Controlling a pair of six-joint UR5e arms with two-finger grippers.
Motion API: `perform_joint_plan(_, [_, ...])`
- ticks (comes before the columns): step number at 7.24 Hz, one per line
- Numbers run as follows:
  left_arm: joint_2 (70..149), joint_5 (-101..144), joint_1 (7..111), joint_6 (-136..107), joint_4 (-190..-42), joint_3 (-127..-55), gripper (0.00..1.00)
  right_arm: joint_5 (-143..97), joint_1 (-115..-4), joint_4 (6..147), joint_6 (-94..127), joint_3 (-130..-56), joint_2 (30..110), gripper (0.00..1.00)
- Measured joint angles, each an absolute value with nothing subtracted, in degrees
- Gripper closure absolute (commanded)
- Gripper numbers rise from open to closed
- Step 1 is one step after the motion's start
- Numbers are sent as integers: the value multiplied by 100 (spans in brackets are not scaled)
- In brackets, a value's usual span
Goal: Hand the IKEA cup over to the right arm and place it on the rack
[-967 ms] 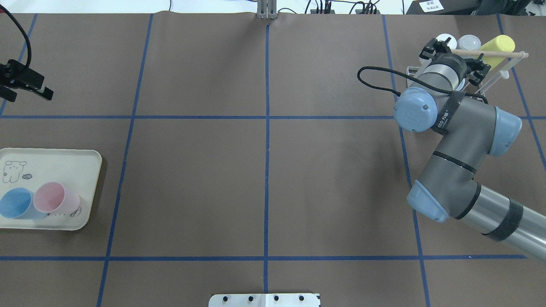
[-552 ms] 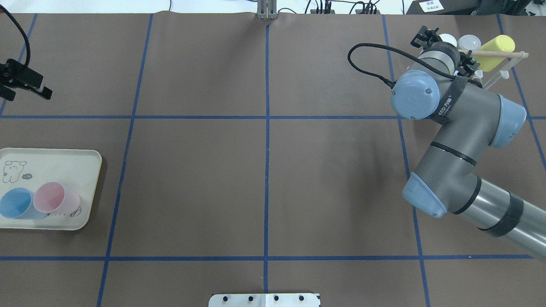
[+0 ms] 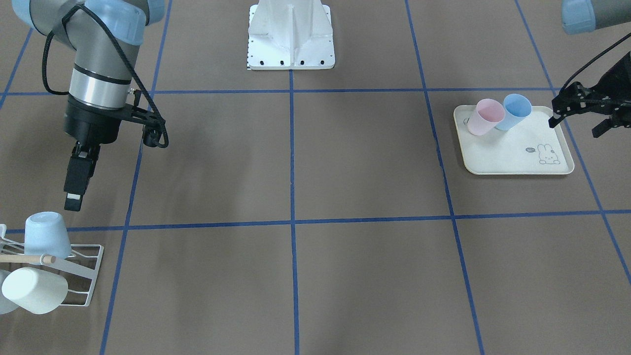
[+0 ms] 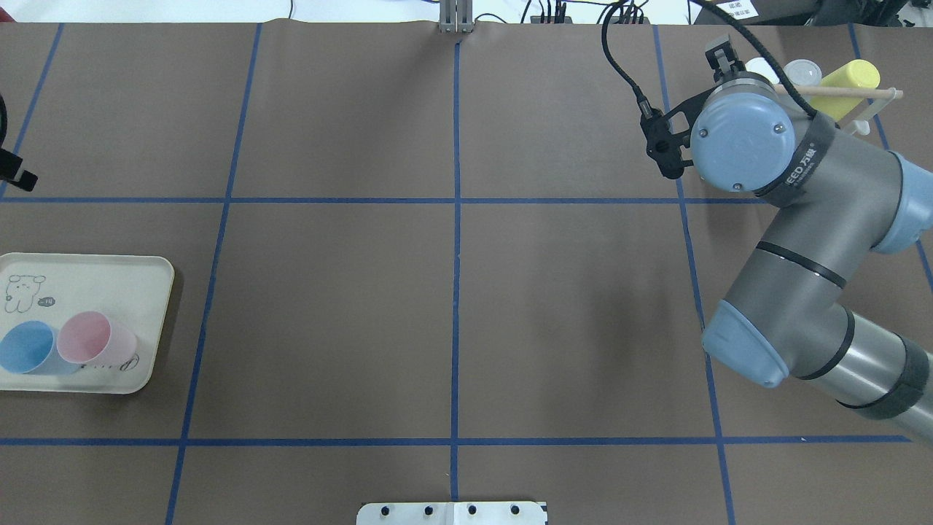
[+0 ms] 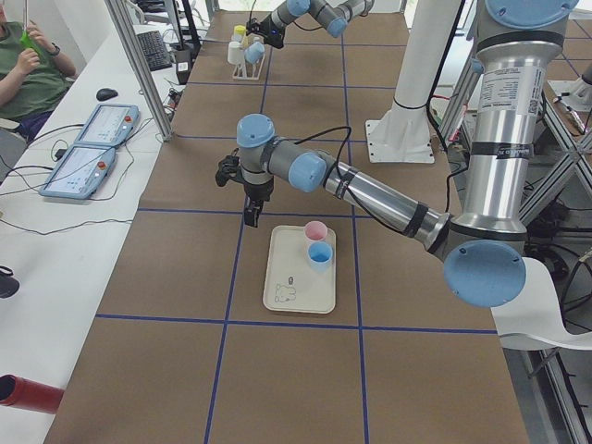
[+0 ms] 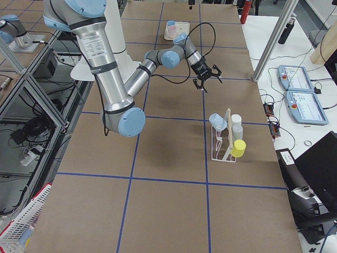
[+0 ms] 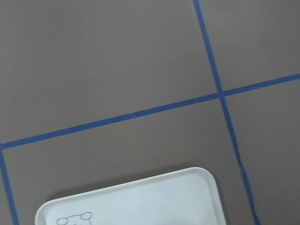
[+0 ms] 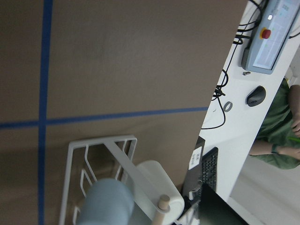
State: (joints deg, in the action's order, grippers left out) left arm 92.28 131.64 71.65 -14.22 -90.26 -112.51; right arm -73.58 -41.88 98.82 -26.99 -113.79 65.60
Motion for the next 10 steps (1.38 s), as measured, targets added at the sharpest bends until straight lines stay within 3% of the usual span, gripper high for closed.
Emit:
perform_joint_plan(3, [9008, 13067, 7134, -1410, -9357, -11268, 0, -8500, -4083, 9885, 763, -11463, 6032, 1])
perform_joint_plan(5, [8291, 12967, 7103, -1610, -10290, -11191, 0, -8983, -4020, 9874, 2149, -11456, 5648, 1])
perform_joint_plan(10, [7172, 12320, 5870, -3311, -12423, -10711, 0, -9460, -3880, 9884, 3353, -11456, 5347, 1])
